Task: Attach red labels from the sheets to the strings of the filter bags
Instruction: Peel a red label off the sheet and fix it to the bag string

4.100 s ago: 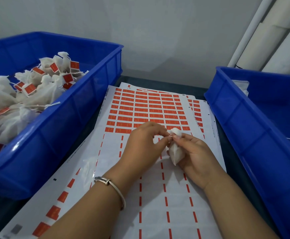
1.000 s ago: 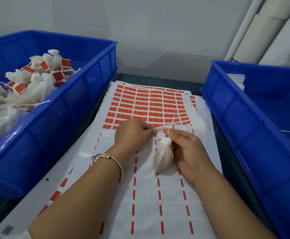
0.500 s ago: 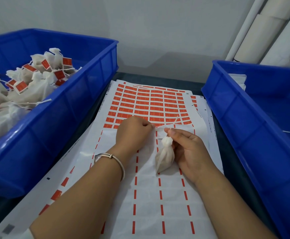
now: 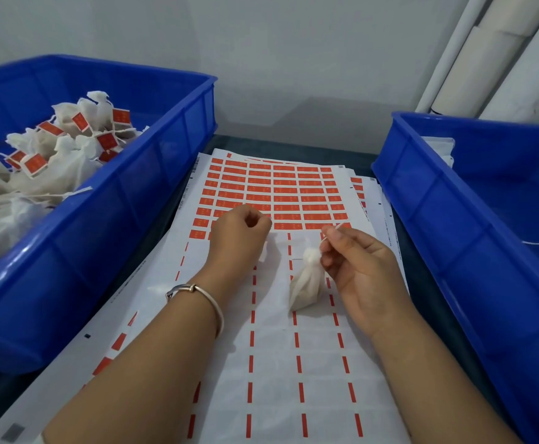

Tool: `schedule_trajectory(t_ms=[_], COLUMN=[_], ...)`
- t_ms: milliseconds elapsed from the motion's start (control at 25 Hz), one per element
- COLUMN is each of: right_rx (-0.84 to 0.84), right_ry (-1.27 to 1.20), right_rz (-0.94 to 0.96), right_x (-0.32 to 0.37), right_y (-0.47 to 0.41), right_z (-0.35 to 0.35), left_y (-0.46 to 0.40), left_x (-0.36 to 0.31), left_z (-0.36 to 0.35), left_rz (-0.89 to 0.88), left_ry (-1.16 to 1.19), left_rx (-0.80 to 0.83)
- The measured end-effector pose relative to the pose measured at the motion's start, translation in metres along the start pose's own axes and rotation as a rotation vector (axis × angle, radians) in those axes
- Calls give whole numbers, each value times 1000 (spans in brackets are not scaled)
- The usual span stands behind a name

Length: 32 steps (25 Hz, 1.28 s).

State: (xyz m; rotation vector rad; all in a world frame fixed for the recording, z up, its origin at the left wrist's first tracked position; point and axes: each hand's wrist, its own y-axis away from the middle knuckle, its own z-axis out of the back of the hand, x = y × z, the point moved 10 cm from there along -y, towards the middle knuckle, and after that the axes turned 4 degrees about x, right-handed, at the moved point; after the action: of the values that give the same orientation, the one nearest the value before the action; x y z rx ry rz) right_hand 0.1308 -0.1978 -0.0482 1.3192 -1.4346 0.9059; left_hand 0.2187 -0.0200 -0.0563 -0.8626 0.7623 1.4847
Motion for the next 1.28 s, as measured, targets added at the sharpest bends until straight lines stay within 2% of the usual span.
schedule_trajectory(t_ms=[400, 520, 680, 800, 1000, 1280], right_rx=[-19, -1, 132, 128, -45, -178], right_ry=[243, 289, 347, 343, 327, 472], right_rz=[169, 246, 327, 364, 347, 363], right_x=[19, 28, 38, 42, 40, 40], right_y=[8, 13, 19, 21, 13, 5], right_z=[-5, -10, -26, -25, 0, 15], left_y=[9, 20, 38, 51, 59, 59], left_x=[3, -3, -29, -39, -41, -37], left_z=[12, -1, -27, -39, -48, -49], left_rz=[110, 177, 123, 79, 122, 172], left_ry=[309, 505, 730, 696, 638, 613], left_rx=[-58, 57, 392, 518, 596, 569])
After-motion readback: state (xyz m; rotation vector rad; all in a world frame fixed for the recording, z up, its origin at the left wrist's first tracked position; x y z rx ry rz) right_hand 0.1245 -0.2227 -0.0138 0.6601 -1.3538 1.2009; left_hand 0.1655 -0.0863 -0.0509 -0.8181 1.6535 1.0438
